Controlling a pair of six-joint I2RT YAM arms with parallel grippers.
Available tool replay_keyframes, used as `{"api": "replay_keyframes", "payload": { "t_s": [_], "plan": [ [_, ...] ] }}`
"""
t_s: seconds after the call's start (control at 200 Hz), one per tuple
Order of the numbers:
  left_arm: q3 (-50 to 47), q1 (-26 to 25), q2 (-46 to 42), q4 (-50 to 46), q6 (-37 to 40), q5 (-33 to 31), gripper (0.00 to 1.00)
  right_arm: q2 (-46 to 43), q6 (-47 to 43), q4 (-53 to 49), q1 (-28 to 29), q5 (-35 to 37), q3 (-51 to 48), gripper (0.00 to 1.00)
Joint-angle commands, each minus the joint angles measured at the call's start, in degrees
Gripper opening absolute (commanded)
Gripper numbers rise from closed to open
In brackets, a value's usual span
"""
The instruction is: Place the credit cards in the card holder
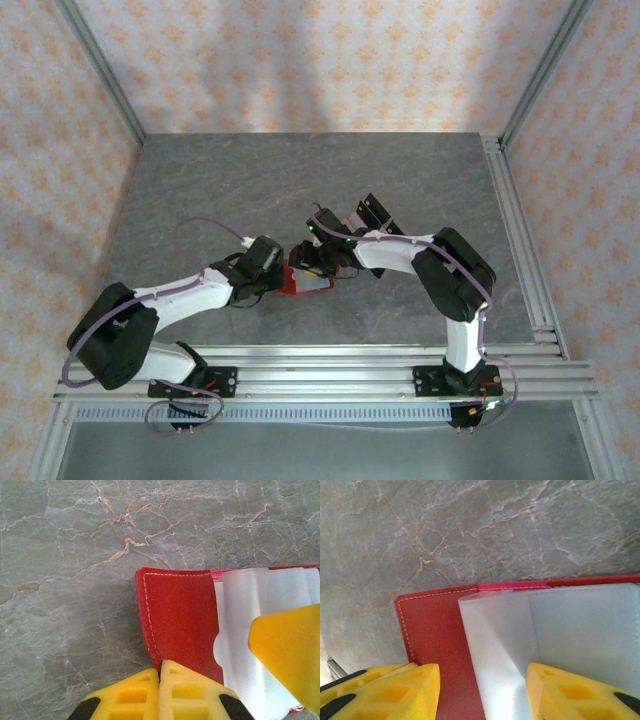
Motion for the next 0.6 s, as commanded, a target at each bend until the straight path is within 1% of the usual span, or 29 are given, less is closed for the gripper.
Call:
{"api": "replay_keyframes", "payload": {
  "t_s": [0.0,0.075,0.26,0.335,0.42,0.47,0.596],
  "plan": [
    [-1.1,-0.2,-1.4,1.0,-0.8,-2.2,0.01,1.0,2.1,2.1,0.3,-1.0,-0.8,0.49],
    [-1.1,-0.2,-2.2,0.4,-0.5,-2.9,0.09,1.2,2.0,1.7,0.3,-0.4,-0.8,0.49],
    [-1.1,-0.2,-4.8,-2.0,-0.2,-4.4,0.21,1.8,2.0,1.6,0.3,0.6,-1.6,0.48],
    [-1.2,-0.2,-5.9,-3.2,-0.2,-5.3,0.29,1.8,2.0,1.6,0.3,0.8,-1.7,0.48],
    [-1.3,-0.2,-7.0,-5.1,-0.4,-6.9,0.36,1.9,1.9,1.5,0.3,0.9,-1.7,0.48],
    [-1.3,-0.2,-7.5,-6.5,-0.6,-8.2,0.38,2.1,1.8,1.4,0.3,0.9,-1.6,0.48],
    [-0.8,-0.2,-7.4,-9.6,-0.4,-10.0,0.38,2.2,1.7,1.1,0.3,0.9,-1.3,0.48]
  ]
}}
